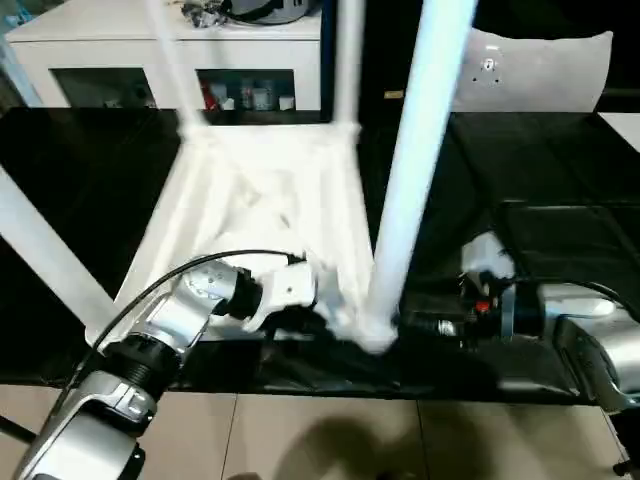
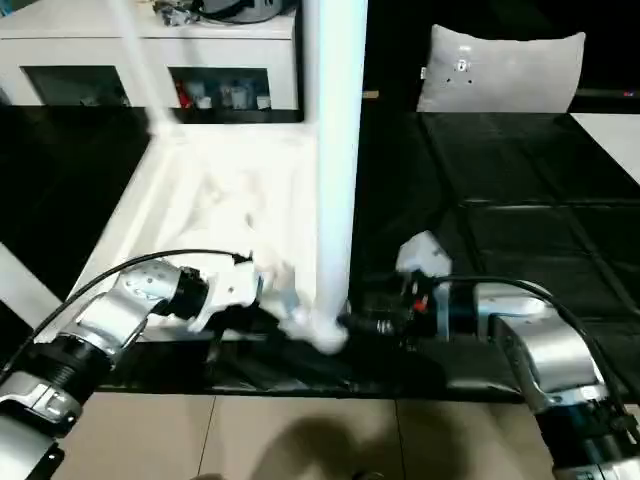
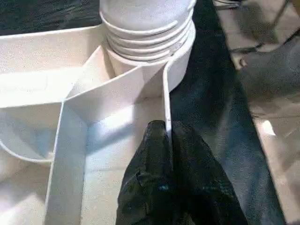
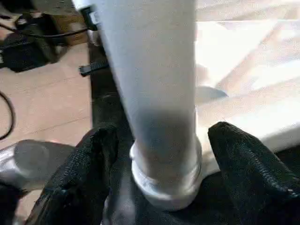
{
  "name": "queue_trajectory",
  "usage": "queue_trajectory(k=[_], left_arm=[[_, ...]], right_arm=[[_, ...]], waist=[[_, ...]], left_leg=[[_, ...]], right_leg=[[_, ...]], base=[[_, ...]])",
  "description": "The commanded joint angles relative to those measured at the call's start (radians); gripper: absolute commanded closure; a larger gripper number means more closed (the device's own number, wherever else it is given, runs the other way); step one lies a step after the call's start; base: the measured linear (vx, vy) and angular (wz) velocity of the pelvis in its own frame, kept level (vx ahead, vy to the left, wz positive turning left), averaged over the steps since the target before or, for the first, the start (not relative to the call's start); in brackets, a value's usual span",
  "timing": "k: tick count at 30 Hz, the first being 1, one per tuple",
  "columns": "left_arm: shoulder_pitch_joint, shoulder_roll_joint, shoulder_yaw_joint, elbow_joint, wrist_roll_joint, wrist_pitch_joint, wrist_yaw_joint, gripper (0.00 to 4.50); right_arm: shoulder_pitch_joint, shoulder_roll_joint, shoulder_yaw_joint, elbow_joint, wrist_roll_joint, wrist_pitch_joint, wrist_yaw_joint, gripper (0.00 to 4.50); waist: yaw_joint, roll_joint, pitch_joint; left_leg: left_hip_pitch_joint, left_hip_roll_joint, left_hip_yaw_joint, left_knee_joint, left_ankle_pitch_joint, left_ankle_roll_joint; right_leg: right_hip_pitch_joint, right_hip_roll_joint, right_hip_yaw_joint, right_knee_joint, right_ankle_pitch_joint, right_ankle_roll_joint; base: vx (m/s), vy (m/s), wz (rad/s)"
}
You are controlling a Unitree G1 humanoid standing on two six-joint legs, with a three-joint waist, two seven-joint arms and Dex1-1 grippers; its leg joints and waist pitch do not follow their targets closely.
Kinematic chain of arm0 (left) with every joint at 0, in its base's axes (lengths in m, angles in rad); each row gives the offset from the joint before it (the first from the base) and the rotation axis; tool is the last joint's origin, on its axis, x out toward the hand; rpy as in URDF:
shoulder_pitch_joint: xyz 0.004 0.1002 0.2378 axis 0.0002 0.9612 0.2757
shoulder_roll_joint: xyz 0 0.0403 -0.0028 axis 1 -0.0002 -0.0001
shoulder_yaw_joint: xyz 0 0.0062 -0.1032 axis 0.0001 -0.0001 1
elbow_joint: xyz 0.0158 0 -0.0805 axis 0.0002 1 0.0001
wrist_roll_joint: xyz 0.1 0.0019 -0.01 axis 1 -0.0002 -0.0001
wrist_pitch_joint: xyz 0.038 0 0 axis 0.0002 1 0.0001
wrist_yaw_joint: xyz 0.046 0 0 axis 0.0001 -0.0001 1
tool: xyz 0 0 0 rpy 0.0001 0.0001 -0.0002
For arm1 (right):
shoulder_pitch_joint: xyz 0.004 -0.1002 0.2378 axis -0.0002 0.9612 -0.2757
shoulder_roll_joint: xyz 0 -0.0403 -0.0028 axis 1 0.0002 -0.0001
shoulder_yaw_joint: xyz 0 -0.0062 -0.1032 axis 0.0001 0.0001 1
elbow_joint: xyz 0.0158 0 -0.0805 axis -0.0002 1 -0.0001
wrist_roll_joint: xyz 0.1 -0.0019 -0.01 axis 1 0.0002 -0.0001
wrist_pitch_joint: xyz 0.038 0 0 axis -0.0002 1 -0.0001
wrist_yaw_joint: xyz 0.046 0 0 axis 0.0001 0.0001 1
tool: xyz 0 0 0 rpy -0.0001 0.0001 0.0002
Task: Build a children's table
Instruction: Rotate leg to tighten
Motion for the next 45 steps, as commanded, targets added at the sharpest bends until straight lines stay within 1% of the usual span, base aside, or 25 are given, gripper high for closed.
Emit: queue_trajectory(k=[1,2,3,5,8,9,17,21,23,24,25,26,27,29,30,32,33,35,36,37,38,39,41,43,45], left_arm=[[-0.022,0.003,-0.064,-0.013,0.023,-0.039,-0.064,4.5],[-0.027,0.005,-0.067,-0.007,0.026,-0.047,-0.069,4.5],[-0.029,0.005,-0.069,-0.005,0.027,-0.051,-0.071,4.5],[-0.04,0.005,-0.07,0.01,0.03,-0.067,-0.08,4.5],[-0.05,0.003,-0.067,0.028,0.035,-0.084,-0.09,4.5],[-0.054,0.001,-0.063,0.039,0.037,-0.091,-0.096,4.5],[-0.063,0.001,-0.051,0.065,0.03,-0.089,-0.082,4.5],[-0.049,-0.014,-0.007,0.045,0.009,0.016,-0.02,4.5],[-0.035,-0.033,0.023,0.004,-0.011,0.099,0.032,4.5],[-0.026,-0.043,0.034,-0.023,-0.018,0.143,0.059,4.5],[-0.024,-0.047,0.037,-0.031,-0.019,0.157,0.07,4.5],[-0.017,-0.059,0.044,-0.05,-0.018,0.186,0.102,4.5],[-0.005,-0.088,0.055,-0.084,-0.018,0.239,0.155,4.5],[0.0,-0.103,0.06,-0.1,-0.017,0.265,0.183,4.5],[0.002,-0.118,0.065,-0.107,-0.014,0.28,0.208,4.5],[0.001,-0.135,0.07,-0.112,-0.012,0.3,0.234,4.5],[-0.008,-0.202,0.094,-0.122,0.001,0.369,0.34,4.5],[-0.026,-0.266,0.118,-0.115,0.012,0.413,0.456,4.5],[-0.03,-0.276,0.122,-0.113,0.014,0.417,0.475,4.5],[-0.039,-0.296,0.128,-0.102,0.018,0.414,0.511,4.5],[-0.043,-0.308,0.131,-0.098,0.021,0.413,0.527,4.5],[-0.047,-0.308,0.123,-0.096,0.032,0.394,0.528,4.5],[-0.045,-0.306,0.121,-0.098,0.034,0.394,0.523,4.5],[-0.034,-0.288,0.115,-0.115,0.037,0.378,0.503,4.5],[-0.018,-0.266,0.115,-0.13,0.042,0.373,0.484,4.5]], right_arm=[[-0.031,-0.008,0.039,0.0,0.006,0.0,0.056,1.41],[-0.036,-0.007,0.051,0.004,0.004,-0.001,0.07,1.41],[-0.037,-0.006,0.055,0.006,0.003,-0.001,0.075,1.45],[-0.048,0.001,0.071,0.017,-0.001,-0.002,0.092,1.8],[-0.067,0.014,0.085,0.036,0.002,0.001,0.104,1.92],[-0.075,0.018,0.089,0.044,0.002,0.002,0.112,2.17],[-0.073,0.029,0.092,0.038,0.019,0.024,0.116,2.53],[-0.035,0.058,0.06,-0.011,0.041,0.072,0.033,2.56],[-0.016,0.104,0.054,-0.036,-0.012,0.094,-0.111,2.56],[-0.01,0.135,0.052,-0.045,-0.045,0.111,-0.197,2.56],[-0.01,0.15,0.047,-0.044,-0.055,0.119,-0.231,2.56],[-0.015,0.199,0.025,-0.037,-0.07,0.142,-0.326,2.57],[-0.026,0.28,-0.014,-0.022,-0.094,0.185,-0.477,2.57],[-0.032,0.318,-0.029,-0.013,-0.114,0.195,-0.55,2.59],[-0.036,0.344,-0.039,-0.009,-0.128,0.208,-0.598,2.59],[-0.04,0.367,-0.046,-0.006,-0.141,0.223,-0.639,2.59],[-0.064,0.449,-0.07,0.019,-0.176,0.242,-0.79,2.59],[-0.09,0.512,-0.08,0.057,-0.223,0.231,-0.919,2.59],[-0.094,0.52,-0.081,0.063,-0.232,0.229,-0.936,2.59],[-0.103,0.532,-0.078,0.083,-0.257,0.21,-0.971,2.59],[-0.108,0.538,-0.074,0.094,-0.274,0.197,-0.993,2.59],[-0.109,0.546,-0.083,0.096,-0.263,0.167,-0.988,2.04],[-0.106,0.547,-0.091,0.09,-0.252,0.153,-0.981,1.91],[-0.097,0.538,-0.104,0.062,-0.228,0.134,-0.948,1.91],[-0.083,0.507,-0.112,0.03,-0.211,0.115,-0.888,1.49]], waist=[[-0.005,-0.021,-0.059],[-0.005,-0.024,-0.058],[-0.003,-0.022,-0.057],[-0.002,-0.025,-0.058],[-0.001,-0.026,-0.057],[-0.002,-0.027,-0.056],[-0.002,-0.027,-0.054],[-0.001,-0.028,-0.052],[-0.005,-0.03,-0.05],[-0.014,-0.024,-0.045],[-0.017,-0.026,-0.044],[-0.026,-0.02,-0.041],[-0.044,-0.022,-0.039],[-0.062,-0.021,-0.037],[-0.087,-0.015,-0.039],[-0.108,-0.002,-0.04],[-0.114,0.0,-0.04],[-0.132,0.004,-0.039],[-0.148,0.001,-0.039],[-0.152,0.0,-0.038],[-0.157,-0.002,-0.038],[-0.161,-0.004,-0.041],[-0.162,-0.004,-0.043],[-0.16,-0.001,-0.049],[-0.143,-0.002,-0.058]], left_leg=[[-0.006,0.017,0.009,-0.077,-0.213,0.094],[-0.007,0.017,0.01,-0.078,-0.214,0.094],[-0.004,0.017,0.011,-0.077,-0.21,0.09],[-0.004,0.018,0.011,-0.076,-0.205,0.087],[-0.005,0.016,0.012,-0.076,-0.201,0.081],[-0.006,0.016,0.012,-0.077,-0.204,0.081],[-0.005,0.015,0.011,-0.078,-0.215,0.073],[-0.004,0.014,0.011,-0.079,-0.221,0.069],[-0.005,0.015,0.011,-0.081,-0.225,0.06],[-0.003,0.009,0.009,-0.083,-0.259,0.04],[-0.002,0.006,0.008,-0.081,-0.269,0.033],[-0.002,-0.001,0.004,-0.08,-0.293,0.024],[-0.006,-0.004,0.0,-0.079,-0.315,0.012],[-0.012,-0.009,-0.005,-0.076,-0.336,0.001],[-0.015,-0.011,-0.015,-0.075,-0.366,0.002],[-0.014,0.002,-0.026,-0.083,-0.405,0.02],[-0.013,0.004,-0.027,-0.084,-0.416,0.023],[0.0,0.005,-0.03,-0.082,-0.452,0.018],[-0.009,0.004,-0.036,-0.086,-0.459,0.023],[-0.008,0.002,-0.035,-0.086,-0.466,0.026],[-0.004,-0.004,-0.032,-0.081,-0.463,0.03],[-0.005,-0.009,-0.029,-0.078,-0.442,0.036],[-0.013,-0.009,-0.028,-0.08,-0.411,0.046],[-0.018,-0.002,-0.027,-0.083,-0.373,0.059],[-0.026,0.006,-0.02,-0.081,-0.254,0.085]], right_leg=[[0.057,-0.041,0.038,-0.06,-0.393,-0.177],[0.057,-0.041,0.039,-0.062,-0.41,-0.166],[0.054,-0.045,0.041,-0.064,-0.421,-0.165],[0.054,-0.045,0.042,-0.064,-0.417,-0.167],[0.055,-0.045,0.042,-0.062,-0.414,-0.169],[0.056,-0.045,0.042,-0.063,-0.422,-0.167],[0.055,-0.044,0.042,-0.066,-0.453,-0.154],[0.052,-0.045,0.042,-0.07,-0.491,-0.14],[0.052,-0.045,0.043,-0.072,-0.505,-0.134],[0.047,-0.042,0.037,-0.082,-0.573,-0.105],[0.046,-0.041,0.034,-0.083,-0.599,-0.093],[0.045,-0.04,0.027,-0.092,-0.656,-0.065],[0.044,-0.038,0.019,-0.099,-0.692,-0.043],[0.044,-0.037,0.006,-0.109,-0.732,-0.016],[0.052,-0.039,-0.012,-0.122,-0.751,0.019],[0.061,-0.044,-0.026,-0.129,-0.686,0.001],[0.063,-0.044,-0.028,-0.13,-0.662,-0.008],[0.058,-0.045,-0.04,-0.136,-0.627,-0.037],[0.07,-0.046,-0.047,-0.133,-0.601,-0.039],[0.068,-0.046,-0.048,-0.134,-0.607,-0.033],[0.06,-0.047,-0.047,-0.139,-0.624,-0.027],[0.06,-0.051,-0.046,-0.139,-0.624,-0.03],[0.065,-0.053,-0.04,-0.133,-0.6,-0.04],[0.065,-0.056,-0.026,-0.12,-0.534,-0.076],[0.069,-0.054,-0.007,-0.091,-0.35,-0.156]], base=[[0.0,0.0,0.0],[0.0,0.0,0.0],[0.0,0.0,0.0],[0.0,0.0,0.0],[0.0,0.0,0.0],[0.0,0.0,0.0],[0.0,0.0,0.0],[0.0,0.0,0.0],[0.0,0.0,0.0],[0.0,0.0,0.0],[0.0,0.0,0.0],[0.0,0.0,0.0],[0.0,0.0,0.0],[0.0,0.0,0.0],[0.0,0.0,0.0],[0.0,0.0,0.0],[0.0,0.0,0.0],[0.0,0.0,0.0],[0.0,0.0,0.0],[0.0,0.0,0.0],[0.0,0.0,0.0],[0.0,0.0,0.0],[0.0,0.0,0.0],[0.0,0.0,0.0],[0.028,-0.004,0.06]])
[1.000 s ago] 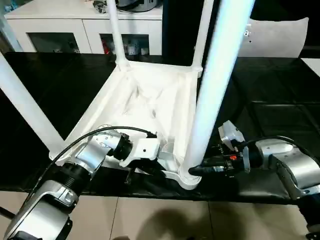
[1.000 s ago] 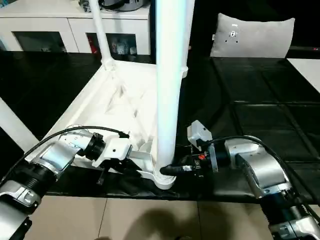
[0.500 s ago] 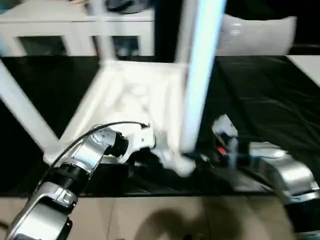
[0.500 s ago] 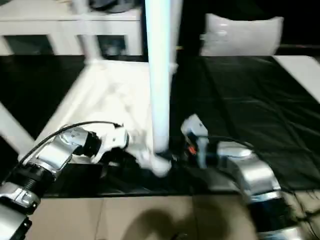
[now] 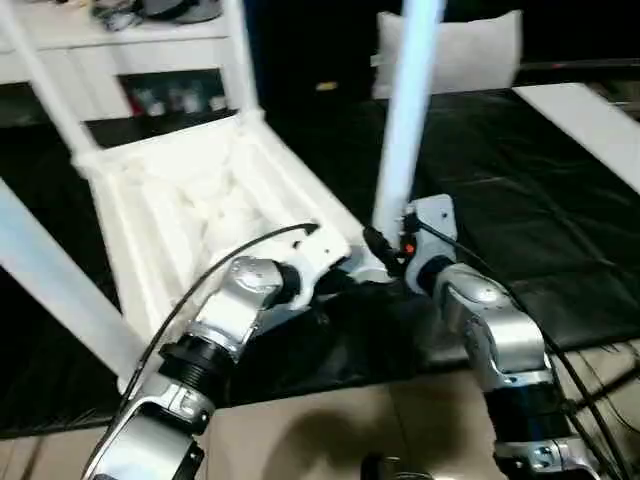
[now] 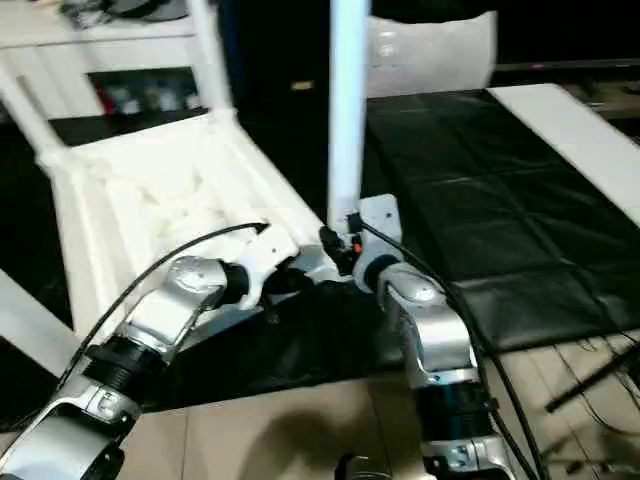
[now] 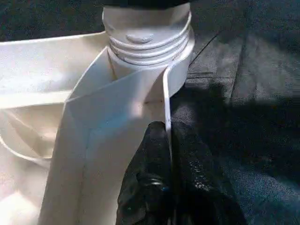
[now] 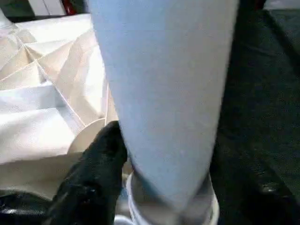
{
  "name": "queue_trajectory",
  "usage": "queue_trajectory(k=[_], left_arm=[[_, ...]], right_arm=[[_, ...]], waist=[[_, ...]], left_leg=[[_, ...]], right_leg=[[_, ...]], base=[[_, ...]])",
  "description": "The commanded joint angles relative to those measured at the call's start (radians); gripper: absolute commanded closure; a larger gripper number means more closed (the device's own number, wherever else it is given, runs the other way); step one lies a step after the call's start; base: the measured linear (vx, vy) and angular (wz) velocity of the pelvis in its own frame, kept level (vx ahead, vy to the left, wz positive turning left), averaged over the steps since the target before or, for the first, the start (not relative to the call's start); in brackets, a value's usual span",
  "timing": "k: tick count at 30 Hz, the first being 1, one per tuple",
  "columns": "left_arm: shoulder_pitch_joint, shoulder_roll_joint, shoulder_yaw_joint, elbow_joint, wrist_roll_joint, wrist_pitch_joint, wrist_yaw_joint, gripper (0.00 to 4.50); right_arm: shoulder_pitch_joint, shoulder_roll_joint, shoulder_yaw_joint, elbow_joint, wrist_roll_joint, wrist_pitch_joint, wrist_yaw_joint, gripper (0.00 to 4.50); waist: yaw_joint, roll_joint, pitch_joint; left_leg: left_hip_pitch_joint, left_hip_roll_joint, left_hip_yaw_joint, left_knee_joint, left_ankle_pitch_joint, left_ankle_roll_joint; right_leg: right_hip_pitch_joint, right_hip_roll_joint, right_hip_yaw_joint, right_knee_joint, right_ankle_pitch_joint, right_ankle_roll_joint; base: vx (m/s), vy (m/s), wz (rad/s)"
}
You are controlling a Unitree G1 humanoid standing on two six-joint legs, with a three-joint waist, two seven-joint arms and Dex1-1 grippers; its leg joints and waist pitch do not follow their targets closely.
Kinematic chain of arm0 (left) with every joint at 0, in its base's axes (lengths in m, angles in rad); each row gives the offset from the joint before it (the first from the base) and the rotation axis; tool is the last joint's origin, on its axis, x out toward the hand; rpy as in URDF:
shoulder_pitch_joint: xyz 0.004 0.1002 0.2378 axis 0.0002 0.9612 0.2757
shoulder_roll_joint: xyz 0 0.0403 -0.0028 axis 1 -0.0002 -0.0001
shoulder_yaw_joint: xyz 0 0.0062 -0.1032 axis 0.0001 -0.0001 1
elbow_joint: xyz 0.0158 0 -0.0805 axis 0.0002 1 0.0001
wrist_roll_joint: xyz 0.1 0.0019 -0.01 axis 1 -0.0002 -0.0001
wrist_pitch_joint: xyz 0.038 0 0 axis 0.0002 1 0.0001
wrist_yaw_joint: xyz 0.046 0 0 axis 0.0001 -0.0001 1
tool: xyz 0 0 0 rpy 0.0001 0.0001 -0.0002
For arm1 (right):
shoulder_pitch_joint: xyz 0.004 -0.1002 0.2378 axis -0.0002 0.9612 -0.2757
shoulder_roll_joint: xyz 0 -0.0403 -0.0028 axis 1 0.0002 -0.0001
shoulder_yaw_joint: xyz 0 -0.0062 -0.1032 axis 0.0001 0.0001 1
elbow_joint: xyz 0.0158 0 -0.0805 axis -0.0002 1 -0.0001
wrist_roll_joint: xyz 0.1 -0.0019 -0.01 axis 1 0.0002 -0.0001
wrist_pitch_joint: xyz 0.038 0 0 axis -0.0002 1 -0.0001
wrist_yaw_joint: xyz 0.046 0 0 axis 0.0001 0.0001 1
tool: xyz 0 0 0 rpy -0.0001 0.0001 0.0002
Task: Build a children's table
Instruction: Rotate leg to tighten
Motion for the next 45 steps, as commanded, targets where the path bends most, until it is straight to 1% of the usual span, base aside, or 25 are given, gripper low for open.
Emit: queue_trajectory(k=[1,2,3,4,6,7,8,9,10,11,14,15,16,17,20,23,24,25,27,28,30,35,38,41,45], left_arm=[[-0.006,-0.003,-0.014,-0.059,-0.034,-0.049,-0.044,4.5],[-0.006,-0.003,-0.014,-0.059,-0.034,-0.049,-0.044,4.5],[0.003,0.024,-0.018,-0.055,-0.038,-0.074,-0.078,4.5],[0.005,0.031,-0.019,-0.054,-0.04,-0.081,-0.089,4.5],[0.016,0.062,-0.028,-0.049,-0.046,-0.124,-0.142,4.5],[0.019,0.073,-0.031,-0.047,-0.048,-0.133,-0.159,4.5],[0.019,0.073,-0.031,-0.047,-0.048,-0.133,-0.159,4.5],[0.028,0.104,-0.038,-0.045,-0.066,-0.17,-0.23,4.5],[0.03,0.108,-0.039,-0.045,-0.069,-0.172,-0.24,4.5],[0.032,0.117,-0.041,-0.045,-0.073,-0.184,-0.259,4.5],[0.035,0.165,-0.071,-0.029,-0.079,-0.266,-0.366,4.5],[0.034,0.18,-0.079,-0.019,-0.083,-0.291,-0.401,4.5],[0.031,0.197,-0.089,-0.01,-0.085,-0.312,-0.437,4.5],[0.028,0.208,-0.095,-0.002,-0.086,-0.328,-0.462,4.5],[0.025,0.228,-0.11,0.002,-0.087,-0.347,-0.515,4.5],[0.016,0.248,-0.13,0.011,-0.081,-0.376,-0.573,4.5],[0.012,0.253,-0.137,0.019,-0.081,-0.39,-0.59,4.5],[0.009,0.257,-0.142,0.023,-0.081,-0.4,-0.603,4.5],[0.004,0.262,-0.148,0.033,-0.074,-0.417,-0.613,4.5],[0.003,0.263,-0.149,0.036,-0.072,-0.423,-0.614,4.5],[0.002,0.263,-0.148,0.04,-0.07,-0.43,-0.617,4.5],[0.0,0.265,-0.142,0.046,-0.073,-0.435,-0.619,4.5],[-0.004,0.266,-0.14,0.059,-0.078,-0.445,-0.619,4.5],[-0.005,0.268,-0.135,0.069,-0.083,-0.445,-0.616,4.5],[0.008,0.26,-0.11,0.055,-0.104,-0.408,-0.596,4.5]], right_arm=[[0.01,-0.014,0.007,-0.029,0.035,-0.018,0.074,1.49],[0.01,-0.014,0.007,-0.029,0.035,-0.018,0.074,1.47],[0.028,-0.068,-0.003,-0.052,0.052,-0.021,0.132,1.32],[0.033,-0.084,-0.005,-0.056,0.057,-0.023,0.147,1.17],[0.047,-0.154,-0.004,-0.061,0.08,-0.037,0.237,1.04],[0.052,-0.179,-0.003,-0.062,0.087,-0.042,0.273,0.98],[0.052,-0.179,-0.003,-0.062,0.087,-0.042,0.273,0.86],[0.067,-0.265,0.013,-0.068,0.112,-0.063,0.419,0.73],[0.069,-0.278,0.016,-0.069,0.115,-0.066,0.442,0.64],[0.076,-0.305,0.025,-0.073,0.119,-0.078,0.488,0.6],[0.079,-0.397,0.054,-0.073,0.141,-0.094,0.646,0.29],[0.076,-0.423,0.064,-0.068,0.152,-0.103,0.696,0.29],[0.07,-0.448,0.076,-0.063,0.163,-0.114,0.747,0.29],[0.063,-0.461,0.083,-0.057,0.175,-0.114,0.785,0.29],[0.053,-0.477,0.107,-0.049,0.191,-0.125,0.861,0.52],[0.031,-0.484,0.14,-0.019,0.203,-0.136,0.946,0.66],[0.021,-0.484,0.154,-0.003,0.203,-0.14,0.973,0.94],[0.012,-0.482,0.167,0.011,0.201,-0.142,0.993,0.94],[-0.001,-0.477,0.184,0.031,0.198,-0.147,1.015,1.09],[-0.007,-0.473,0.191,0.038,0.198,-0.146,1.021,1.14],[-0.015,-0.469,0.202,0.043,0.199,-0.137,1.035,1.43],[-0.02,-0.469,0.214,0.043,0.211,-0.128,1.065,1.75],[-0.023,-0.471,0.216,0.048,0.216,-0.125,1.083,1.98],[-0.012,-0.469,0.207,0.029,0.239,-0.102,1.088,2.25],[0.029,-0.448,0.178,-0.028,0.282,-0.054,1.041,2.35]], waist=[[0.014,-0.009,-0.071],[0.021,-0.011,-0.071],[0.036,-0.014,-0.076],[0.039,-0.014,-0.077],[0.059,-0.012,-0.082],[0.068,-0.016,-0.084],[0.076,-0.015,-0.083],[0.088,-0.015,-0.079],[0.094,-0.016,-0.078],[0.103,-0.016,-0.073],[0.112,-0.022,-0.071],[0.117,-0.02,-0.066],[0.12,-0.02,-0.067],[0.123,-0.024,-0.065],[0.127,-0.025,-0.062],[0.133,-0.028,-0.067],[0.133,-0.03,-0.068],[0.134,-0.033,-0.068],[0.142,-0.031,-0.069],[0.142,-0.04,-0.071],[0.148,-0.044,-0.071],[0.151,-0.046,-0.071],[0.15,-0.048,-0.068],[0.151,-0.048,-0.068],[0.152,-0.048,-0.067]], left_leg=[[-0.009,0.012,0.01,-0.076,-0.229,0.094],[-0.009,0.012,0.013,-0.073,-0.209,0.103],[-0.011,0.008,0.017,-0.066,-0.143,0.124],[-0.014,0.009,0.018,-0.063,-0.121,0.135],[-0.013,0.007,0.021,-0.057,-0.058,0.164],[-0.018,0.005,0.022,-0.052,-0.025,0.178],[-0.016,0.006,0.024,-0.052,-0.021,0.183],[-0.014,0.007,0.027,-0.053,-0.047,0.181],[-0.012,0.008,0.028,-0.053,-0.058,0.178],[-0.01,0.012,0.03,-0.056,-0.08,0.166],[-0.006,0.013,0.03,-0.06,-0.131,0.141],[-0.002,0.016,0.03,-0.064,-0.162,0.125],[0.002,0.016,0.031,-0.064,-0.172,0.119],[0.007,0.017,0.033,-0.065,-0.19,0.114],[0.01,0.02,0.035,-0.07,-0.21,0.103],[0.009,0.023,0.036,-0.071,-0.187,0.099],[0.007,0.022,0.037,-0.07,-0.177,0.101],[0.009,0.023,0.04,-0.07,-0.177,0.101],[0.013,0.024,0.041,-0.069,-0.165,0.097],[0.011,0.025,0.042,-0.069,-0.159,0.096],[0.01,0.025,0.043,-0.068,-0.139,0.098],[0.008,0.026,0.043,-0.068,-0.129,0.096],[0.008,0.023,0.043,-0.068,-0.144,0.091],[0.009,0.024,0.043,-0.069,-0.145,0.086],[0.009,0.025,0.044,-0.07,-0.139,0.085]], right_leg=[[0.064,-0.037,0.045,-0.048,-0.327,-0.168],[0.064,-0.038,0.047,-0.043,-0.304,-0.179],[0.067,-0.037,0.053,-0.031,-0.243,-0.202],[0.07,-0.038,0.055,-0.025,-0.222,-0.207],[0.07,-0.038,0.057,-0.016,-0.165,-0.219],[0.073,-0.037,0.06,-0.006,-0.126,-0.225],[0.07,-0.038,0.06,-0.006,-0.127,-0.227],[0.069,-0.036,0.058,-0.009,-0.177,-0.222],[0.07,-0.036,0.058,-0.012,-0.197,-0.215],[0.066,-0.036,0.061,-0.016,-0.241,-0.202],[0.064,-0.034,0.06,-0.023,-0.334,-0.171],[0.057,-0.032,0.063,-0.025,-0.374,-0.16],[0.056,-0.033,0.064,-0.026,-0.383,-0.158],[0.051,-0.032,0.067,-0.028,-0.398,-0.157],[0.05,-0.031,0.072,-0.027,-0.431,-0.153],[0.051,-0.033,0.077,-0.018,-0.393,-0.17],[0.051,-0.033,0.078,-0.015,-0.373,-0.179],[0.05,-0.033,0.08,-0.017,-0.371,-0.18],[0.048,-0.033,0.082,-0.012,-0.334,-0.199],[0.051,-0.033,0.082,-0.009,-0.321,-0.203],[0.052,-0.035,0.085,-0.004,-0.291,-0.214],[0.053,-0.036,0.085,-0.002,-0.291,-0.211],[0.053,-0.036,0.084,-0.006,-0.329,-0.199],[0.053,-0.036,0.085,-0.007,-0.336,-0.195],[0.053,-0.035,0.087,-0.006,-0.321,-0.198]], base=[[0.056,-0.008,0.12],[0.064,-0.012,0.09],[0.065,-0.028,0.05],[0.065,-0.028,0.05],[0.027,-0.022,0.01],[0.0,0.0,0.0],[0.0,0.0,0.0],[0.0,0.0,0.0],[0.0,0.0,0.0],[0.0,0.0,0.0],[0.0,0.0,0.0],[0.0,0.0,0.0],[0.0,0.0,0.0],[0.0,0.0,0.0],[0.0,0.0,0.0],[0.0,0.0,0.0],[0.0,0.0,0.0],[0.0,0.0,0.0],[0.0,0.0,0.0],[0.0,0.0,0.0],[0.0,0.0,0.0],[0.0,0.0,0.0],[0.0,0.0,0.0],[0.0,0.0,0.0],[0.0,0.0,0.0]])
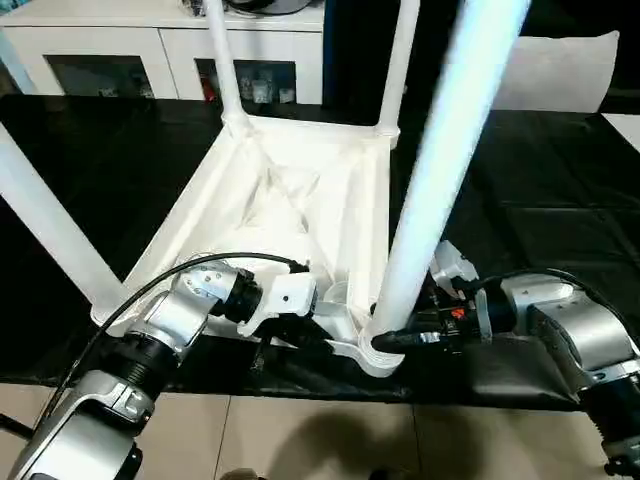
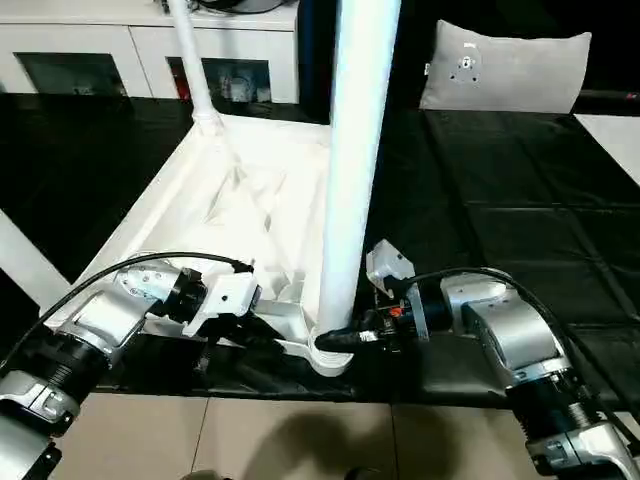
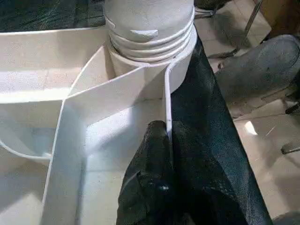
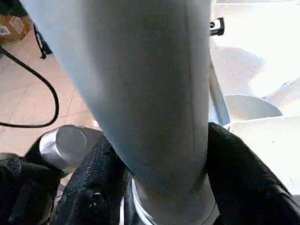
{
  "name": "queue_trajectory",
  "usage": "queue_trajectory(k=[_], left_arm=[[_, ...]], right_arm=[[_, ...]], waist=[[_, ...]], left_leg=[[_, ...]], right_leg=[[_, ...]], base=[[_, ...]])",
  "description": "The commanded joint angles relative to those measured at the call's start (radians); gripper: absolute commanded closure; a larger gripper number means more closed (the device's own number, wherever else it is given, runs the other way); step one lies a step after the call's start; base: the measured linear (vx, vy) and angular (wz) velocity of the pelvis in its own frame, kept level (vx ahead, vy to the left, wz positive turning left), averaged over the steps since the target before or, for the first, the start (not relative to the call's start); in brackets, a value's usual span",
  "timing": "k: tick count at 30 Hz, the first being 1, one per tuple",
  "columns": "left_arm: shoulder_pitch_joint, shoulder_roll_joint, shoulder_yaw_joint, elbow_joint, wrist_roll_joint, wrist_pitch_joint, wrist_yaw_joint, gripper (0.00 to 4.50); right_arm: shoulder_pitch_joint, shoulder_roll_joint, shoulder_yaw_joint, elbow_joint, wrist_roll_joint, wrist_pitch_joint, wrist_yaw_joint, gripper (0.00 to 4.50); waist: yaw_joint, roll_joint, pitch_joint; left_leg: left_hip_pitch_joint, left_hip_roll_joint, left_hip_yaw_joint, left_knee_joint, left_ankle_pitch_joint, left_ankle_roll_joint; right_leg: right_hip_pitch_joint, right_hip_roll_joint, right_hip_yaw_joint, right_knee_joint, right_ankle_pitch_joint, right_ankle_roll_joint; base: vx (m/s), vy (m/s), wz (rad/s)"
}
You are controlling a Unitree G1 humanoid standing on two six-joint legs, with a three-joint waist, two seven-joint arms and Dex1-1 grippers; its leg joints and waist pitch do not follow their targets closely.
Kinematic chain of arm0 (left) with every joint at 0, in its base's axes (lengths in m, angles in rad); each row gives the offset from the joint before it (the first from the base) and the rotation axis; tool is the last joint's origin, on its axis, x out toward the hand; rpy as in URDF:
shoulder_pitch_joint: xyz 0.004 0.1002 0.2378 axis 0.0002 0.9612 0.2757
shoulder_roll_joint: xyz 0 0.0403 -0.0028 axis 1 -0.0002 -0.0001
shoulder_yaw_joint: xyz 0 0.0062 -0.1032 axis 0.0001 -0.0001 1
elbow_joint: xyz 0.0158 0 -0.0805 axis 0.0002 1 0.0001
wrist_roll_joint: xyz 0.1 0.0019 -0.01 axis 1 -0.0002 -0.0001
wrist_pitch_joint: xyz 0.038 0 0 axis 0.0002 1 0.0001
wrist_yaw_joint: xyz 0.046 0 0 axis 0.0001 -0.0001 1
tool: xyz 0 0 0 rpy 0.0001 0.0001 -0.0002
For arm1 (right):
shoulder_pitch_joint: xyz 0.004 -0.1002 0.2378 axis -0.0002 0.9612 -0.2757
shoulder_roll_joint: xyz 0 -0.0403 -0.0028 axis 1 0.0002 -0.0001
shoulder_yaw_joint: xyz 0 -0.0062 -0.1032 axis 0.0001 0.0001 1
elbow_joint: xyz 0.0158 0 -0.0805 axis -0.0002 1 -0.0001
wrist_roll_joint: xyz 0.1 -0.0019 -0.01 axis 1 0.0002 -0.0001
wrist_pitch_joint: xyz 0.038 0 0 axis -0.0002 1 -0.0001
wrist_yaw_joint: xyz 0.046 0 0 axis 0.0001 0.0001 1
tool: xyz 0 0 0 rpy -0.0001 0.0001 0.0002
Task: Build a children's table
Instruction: Rotate leg to tighten
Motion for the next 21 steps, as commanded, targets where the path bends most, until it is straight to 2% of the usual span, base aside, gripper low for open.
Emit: queue_trajectory(k=[1,4,5,6,7,9,10,11,12,14,15,16,17,19,20,21], left_arm=[[0.001,-0.003,0.006,-0.009,0.002,0.027,0.015,4.5],[0.002,-0.013,0.022,-0.018,-0.002,0.06,0.056,4.5],[0.004,-0.019,0.03,-0.026,-0.006,0.085,0.073,4.5],[0.008,-0.027,0.039,-0.038,-0.012,0.109,0.091,4.5],[0.008,-0.027,0.039,-0.038,-0.012,0.109,0.091,4.5],[0.021,-0.06,0.061,-0.09,-0.019,0.204,0.167,4.5],[0.024,-0.072,0.066,-0.107,-0.02,0.234,0.195,4.5],[0.024,-0.072,0.066,-0.107,-0.02,0.234,0.195,4.5],[0.028,-0.092,0.073,-0.126,-0.016,0.278,0.24,4.5],[0.03,-0.122,0.082,-0.145,-0.007,0.323,0.3,4.5],[0.031,-0.153,0.09,-0.162,0.001,0.36,0.356,4.5],[0.032,-0.176,0.094,-0.175,0.007,0.382,0.393,4.5],[0.032,-0.176,0.094,-0.175,0.007,0.382,0.393,4.5],[0.029,-0.215,0.097,-0.187,0.025,0.404,0.458,4.5],[0.025,-0.229,0.096,-0.19,0.029,0.406,0.48,4.5],[0.018,-0.237,0.095,-0.188,0.031,0.4,0.487,4.5]], right_arm=[[0.026,0.023,-0.025,-0.059,0.067,0.048,-0.019,2.39],[0.041,0.05,-0.029,-0.079,0.039,0.055,-0.1,2.39],[0.045,0.067,-0.027,-0.083,0.009,0.044,-0.151,2.39],[0.045,0.089,-0.027,-0.083,-0.02,0.047,-0.213,2.39],[0.045,0.089,-0.027,-0.083,-0.02,0.047,-0.213,2.4],[0.027,0.187,-0.055,-0.078,-0.075,0.095,-0.417,2.43],[0.019,0.222,-0.068,-0.079,-0.083,0.119,-0.483,2.43],[0.019,0.222,-0.068,-0.079,-0.083,0.119,-0.483,2.46],[0.006,0.262,-0.08,-0.077,-0.095,0.149,-0.557,2.47],[-0.01,0.313,-0.099,-0.068,-0.114,0.178,-0.65,2.48],[-0.024,0.36,-0.116,-0.058,-0.133,0.197,-0.742,2.48],[-0.032,0.392,-0.123,-0.049,-0.152,0.193,-0.807,2.49],[-0.032,0.392,-0.123,-0.049,-0.152,0.193,-0.807,2.49],[-0.042,0.435,-0.124,-0.026,-0.188,0.165,-0.901,2.49],[-0.042,0.448,-0.121,-0.012,-0.21,0.131,-0.931,1.95],[-0.04,0.452,-0.124,-0.003,-0.216,0.096,-0.937,1.95]], waist=[[-0.001,-0.017,-0.067],[-0.006,-0.018,-0.064],[-0.01,-0.019,-0.061],[-0.012,-0.012,-0.056],[-0.014,-0.014,-0.056],[-0.022,-0.016,-0.054],[-0.032,-0.011,-0.049],[-0.04,-0.01,-0.048],[-0.056,-0.01,-0.049],[-0.074,-0.012,-0.045],[-0.08,-0.012,-0.045],[-0.09,-0.013,-0.044],[-0.095,-0.013,-0.046],[-0.102,-0.011,-0.044],[-0.104,-0.013,-0.043],[-0.104,-0.012,-0.044]], left_leg=[[-0.005,0.02,0.012,-0.073,-0.134,0.083],[-0.008,0.018,0.012,-0.075,-0.144,0.075],[-0.008,0.016,0.011,-0.077,-0.166,0.064],[-0.006,0.014,0.009,-0.079,-0.187,0.05],[-0.004,0.012,0.01,-0.08,-0.2,0.046],[-0.005,0.009,0.007,-0.081,-0.222,0.033],[-0.008,0.008,0.004,-0.084,-0.24,0.02],[-0.009,0.006,0.002,-0.084,-0.251,0.013],[-0.012,0.003,-0.003,-0.084,-0.271,0.006],[-0.011,-0.001,-0.005,-0.083,-0.289,0.014],[-0.011,0.0,-0.005,-0.082,-0.287,0.012],[-0.014,-0.002,-0.006,-0.08,-0.286,0.007],[-0.017,-0.005,-0.008,-0.08,-0.285,0.013],[-0.011,-0.004,-0.005,-0.079,-0.284,0.027],[-0.012,-0.005,-0.004,-0.08,-0.276,0.037],[-0.013,-0.004,-0.003,-0.08,-0.269,0.041]], right_leg=[[0.066,-0.036,0.052,-0.057,-0.305,-0.195],[0.066,-0.036,0.05,-0.06,-0.337,-0.18],[0.065,-0.036,0.049,-0.067,-0.391,-0.162],[0.062,-0.037,0.048,-0.073,-0.447,-0.139],[0.06,-0.035,0.046,-0.08,-0.473,-0.127],[0.059,-0.033,0.043,-0.084,-0.521,-0.103],[0.058,-0.032,0.039,-0.088,-0.548,-0.09],[0.059,-0.03,0.037,-0.089,-0.563,-0.081],[0.061,-0.029,0.03,-0.095,-0.589,-0.057],[0.056,-0.027,0.028,-0.104,-0.601,-0.05],[0.055,-0.027,0.031,-0.099,-0.591,-0.056],[0.052,-0.027,0.028,-0.101,-0.599,-0.057],[0.057,-0.028,0.025,-0.105,-0.609,-0.048],[0.046,-0.026,0.028,-0.109,-0.584,-0.055],[0.048,-0.026,0.029,-0.108,-0.565,-0.064],[0.049,-0.025,0.031,-0.106,-0.551,-0.069]], base=[[0.0,0.0,0.0],[0.0,0.0,0.0],[0.0,0.0,0.0],[0.0,0.0,0.0],[0.0,0.0,0.0],[0.0,0.0,0.0],[0.0,0.0,0.0],[0.0,0.0,0.0],[0.0,0.0,0.0],[0.0,0.0,0.0],[0.0,0.0,0.0],[0.0,0.0,0.0],[0.0,0.0,0.0],[0.0,0.0,0.0],[0.0,0.0,0.0],[0.0,0.0,0.0]])
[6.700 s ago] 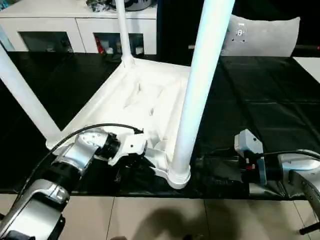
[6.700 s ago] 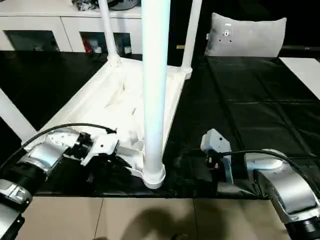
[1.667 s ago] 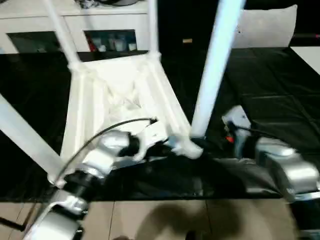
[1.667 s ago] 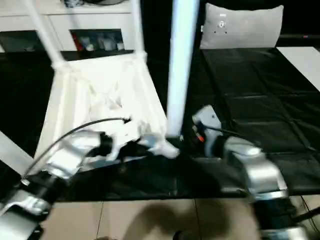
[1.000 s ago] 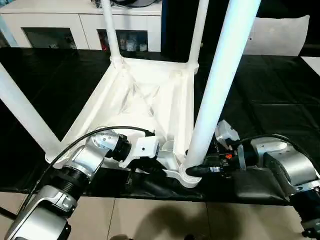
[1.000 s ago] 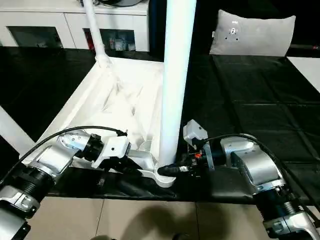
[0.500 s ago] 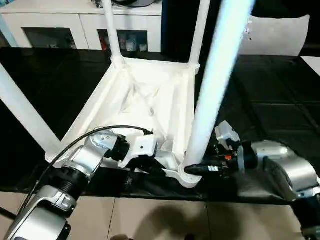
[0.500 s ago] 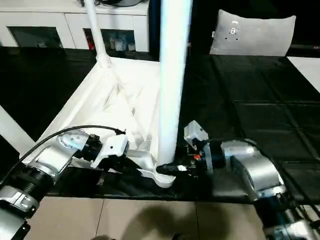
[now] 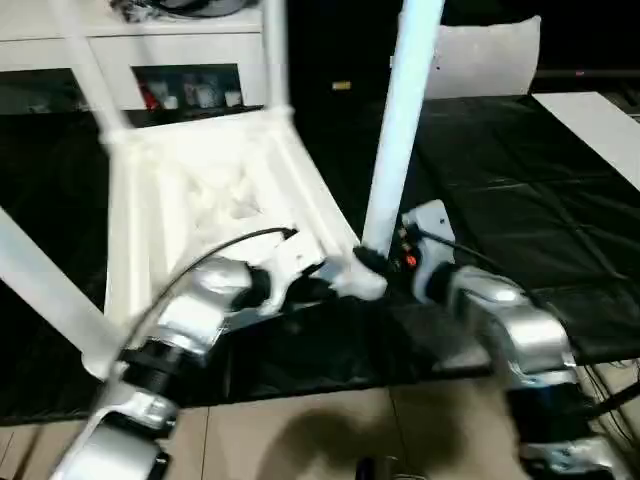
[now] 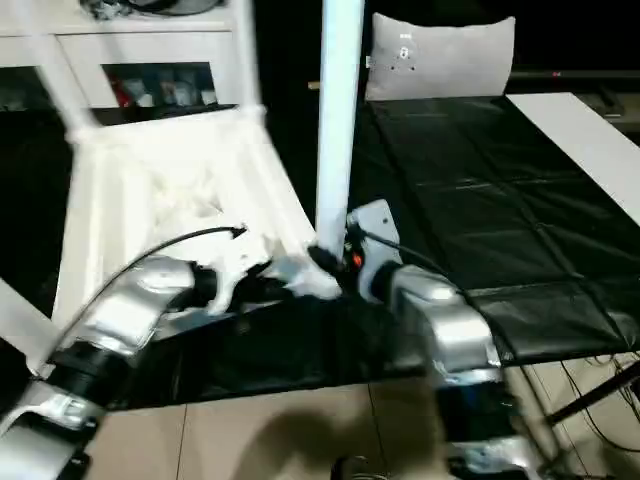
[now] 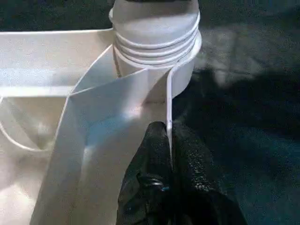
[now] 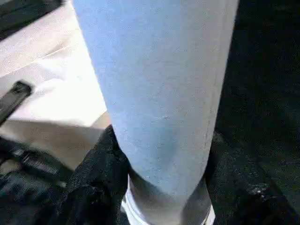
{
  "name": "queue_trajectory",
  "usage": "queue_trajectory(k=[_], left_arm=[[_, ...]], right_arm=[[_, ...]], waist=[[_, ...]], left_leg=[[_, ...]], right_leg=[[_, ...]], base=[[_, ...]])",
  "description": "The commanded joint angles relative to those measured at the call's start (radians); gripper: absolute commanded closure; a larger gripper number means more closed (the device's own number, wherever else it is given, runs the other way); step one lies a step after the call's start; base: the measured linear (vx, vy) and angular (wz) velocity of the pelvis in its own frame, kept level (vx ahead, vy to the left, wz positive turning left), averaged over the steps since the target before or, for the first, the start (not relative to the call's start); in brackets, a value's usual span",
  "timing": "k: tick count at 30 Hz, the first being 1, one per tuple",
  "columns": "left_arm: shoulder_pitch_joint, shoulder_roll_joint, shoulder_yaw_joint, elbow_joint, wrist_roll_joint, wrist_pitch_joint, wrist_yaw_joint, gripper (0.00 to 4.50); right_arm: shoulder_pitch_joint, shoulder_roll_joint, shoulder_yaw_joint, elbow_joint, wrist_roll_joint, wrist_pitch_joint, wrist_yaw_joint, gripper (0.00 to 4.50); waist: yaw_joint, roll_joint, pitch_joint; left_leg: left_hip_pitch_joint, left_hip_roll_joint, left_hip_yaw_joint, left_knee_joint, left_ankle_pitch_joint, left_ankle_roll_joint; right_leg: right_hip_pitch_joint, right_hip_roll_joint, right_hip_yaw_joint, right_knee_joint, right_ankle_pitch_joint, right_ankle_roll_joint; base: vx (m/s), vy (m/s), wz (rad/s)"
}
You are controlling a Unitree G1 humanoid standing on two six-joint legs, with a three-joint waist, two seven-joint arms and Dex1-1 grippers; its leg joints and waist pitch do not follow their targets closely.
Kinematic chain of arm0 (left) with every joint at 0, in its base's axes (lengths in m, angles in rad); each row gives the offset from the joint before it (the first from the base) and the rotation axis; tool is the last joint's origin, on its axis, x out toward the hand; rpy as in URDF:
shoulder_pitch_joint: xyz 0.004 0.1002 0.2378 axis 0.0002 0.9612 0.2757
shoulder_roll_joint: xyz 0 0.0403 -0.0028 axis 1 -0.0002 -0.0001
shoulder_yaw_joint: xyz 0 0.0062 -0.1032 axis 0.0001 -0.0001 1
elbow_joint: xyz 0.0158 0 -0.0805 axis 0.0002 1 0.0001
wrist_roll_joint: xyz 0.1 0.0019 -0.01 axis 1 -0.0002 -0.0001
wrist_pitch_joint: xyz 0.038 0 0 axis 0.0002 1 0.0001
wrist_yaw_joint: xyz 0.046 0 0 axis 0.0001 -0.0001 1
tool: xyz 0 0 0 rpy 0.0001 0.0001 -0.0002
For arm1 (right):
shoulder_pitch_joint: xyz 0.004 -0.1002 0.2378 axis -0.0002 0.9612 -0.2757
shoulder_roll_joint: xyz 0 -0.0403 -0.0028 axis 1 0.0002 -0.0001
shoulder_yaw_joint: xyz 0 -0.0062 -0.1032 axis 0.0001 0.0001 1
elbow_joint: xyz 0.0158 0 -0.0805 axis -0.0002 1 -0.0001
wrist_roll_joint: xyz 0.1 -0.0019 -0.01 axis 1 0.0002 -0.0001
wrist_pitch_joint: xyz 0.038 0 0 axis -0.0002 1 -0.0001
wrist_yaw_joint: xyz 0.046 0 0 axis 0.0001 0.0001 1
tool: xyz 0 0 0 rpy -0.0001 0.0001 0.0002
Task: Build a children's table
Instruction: Rotate leg to tighten
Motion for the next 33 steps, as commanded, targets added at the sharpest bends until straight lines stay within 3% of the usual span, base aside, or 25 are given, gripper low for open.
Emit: queue_trajectory(k=[1,5,6,9,12,14,15,17,18,21,23,25,30,33], left_arm=[[-0.018,-0.064,-0.037,-0.063,-0.051,-0.033,-0.024,4.5],[-0.021,-0.056,-0.04,-0.066,-0.042,-0.04,-0.027,4.5],[-0.018,-0.044,-0.041,-0.069,-0.043,-0.046,-0.041,4.5],[-0.007,-0.012,-0.043,-0.075,-0.053,-0.069,-0.089,4.5],[0.015,0.034,-0.053,-0.09,-0.068,-0.113,-0.166,4.5],[0.02,0.052,-0.059,-0.094,-0.075,-0.125,-0.202,4.5],[0.02,0.052,-0.059,-0.094,-0.075,-0.125,-0.202,4.5],[0.023,0.099,-0.081,-0.081,-0.082,-0.179,-0.293,4.5],[0.023,0.109,-0.085,-0.077,-0.082,-0.189,-0.312,4.5],[0.009,0.161,-0.109,-0.044,-0.078,-0.252,-0.408,4.5],[0.007,0.167,-0.111,-0.041,-0.079,-0.261,-0.419,4.5],[0.002,0.187,-0.126,-0.036,-0.08,-0.274,-0.462,4.5],[-0.004,0.205,-0.142,-0.029,-0.079,-0.297,-0.505,4.5],[-0.011,0.216,-0.155,-0.016,-0.072,-0.323,-0.533,4.5]], right_arm=[[-0.018,0.024,0.032,0.033,-0.017,-0.047,-0.027,1.81],[-0.008,0.033,0.002,0.014,0.001,-0.066,-0.024,1.46],[-0.003,0.026,-0.007,-0.001,0.011,-0.068,-0.009,1.46],[0.013,-0.017,-0.02,-0.041,0.051,-0.068,0.07,1.08],[0.049,-0.131,-0.004,-0.096,0.088,-0.067,0.229,0.92],[0.059,-0.178,0.002,-0.1,0.099,-0.081,0.297,0.76],[0.059,-0.178,0.002,-0.1,0.099,-0.081,0.297,0.61],[0.075,-0.279,0.009,-0.103,0.139,-0.104,0.467,0.47],[0.076,-0.3,0.011,-0.103,0.148,-0.107,0.503,0.38],[0.071,-0.406,0.046,-0.095,0.177,-0.113,0.681,0.12],[0.069,-0.417,0.051,-0.095,0.182,-0.113,0.697,0.12],[0.06,-0.439,0.066,-0.088,0.203,-0.114,0.767,0.37],[0.046,-0.46,0.089,-0.071,0.221,-0.119,0.837,0.83],[0.028,-0.466,0.131,-0.047,0.224,-0.113,0.903,1.13]], waist=[[0.012,-0.007,-0.048],[0.039,-0.005,-0.058],[0.041,0.005,-0.056],[0.053,0.003,-0.061],[0.063,0.005,-0.058],[0.064,0.006,-0.056],[0.068,0.006,-0.051],[0.075,0.004,-0.051],[0.08,0.004,-0.048],[0.088,0.002,-0.05],[0.089,0.002,-0.051],[0.091,-0.004,-0.056],[0.102,-0.005,-0.059],[0.106,-0.01,-0.061]], left_leg=[[-0.014,-0.002,0.004,-0.076,-0.26,0.058],[-0.019,0.003,0.011,-0.072,-0.113,0.099],[-0.023,0.003,0.009,-0.072,-0.093,0.104],[-0.024,0.004,0.011,-0.064,-0.019,0.148],[-0.021,0.006,0.014,-0.064,-0.043,0.169],[-0.019,0.009,0.015,-0.066,-0.055,0.165],[-0.016,0.01,0.017,-0.069,-0.099,0.147],[-0.011,0.012,0.016,-0.07,-0.138,0.135],[-0.009,0.014,0.018,-0.072,-0.135,0.128],[-0.008,0.014,0.017,-0.072,-0.145,0.128],[-0.01,0.016,0.017,-0.072,-0.134,0.126],[-0.011,0.016,0.017,-0.071,-0.12,0.126],[-0.012,0.017,0.018,-0.067,-0.079,0.14],[-0.013,0.017,0.02,-0.065,-0.073,0.141]], right_leg=[[0.052,-0.032,0.035,-0.097,-0.52,-0.083],[0.064,-0.03,0.051,-0.062,-0.279,-0.174],[0.067,-0.03,0.051,-0.056,-0.243,-0.186],[0.072,-0.027,0.055,-0.041,-0.096,-0.238],[0.071,-0.028,0.056,-0.044,-0.119,-0.241],[0.068,-0.027,0.056,-0.046,-0.146,-0.241],[0.066,-0.029,0.056,-0.054,-0.217,-0.225],[0.066,-0.027,0.056,-0.061,-0.271,-0.207],[0.06,-0.028,0.062,-0.061,-0.272,-0.206],[0.059,-0.027,0.065,-0.059,-0.273,-0.208],[0.062,-0.028,0.066,-0.055,-0.26,-0.214],[0.064,-0.029,0.066,-0.051,-0.241,-0.221],[0.064,-0.03,0.067,-0.043,-0.199,-0.238],[0.064,-0.03,0.066,-0.042,-0.205,-0.236]], base=[[0.0,0.0,0.0],[0.013,-0.004,0.01],[0.0,0.0,0.0],[0.0,0.0,0.0],[0.0,0.0,0.0],[0.0,0.0,0.0],[0.0,0.0,0.0],[0.0,0.0,0.0],[0.0,0.0,0.0],[0.0,0.0,0.0],[0.0,0.0,0.0],[0.0,0.0,0.0],[0.0,0.0,0.0],[0.0,0.0,0.0]])
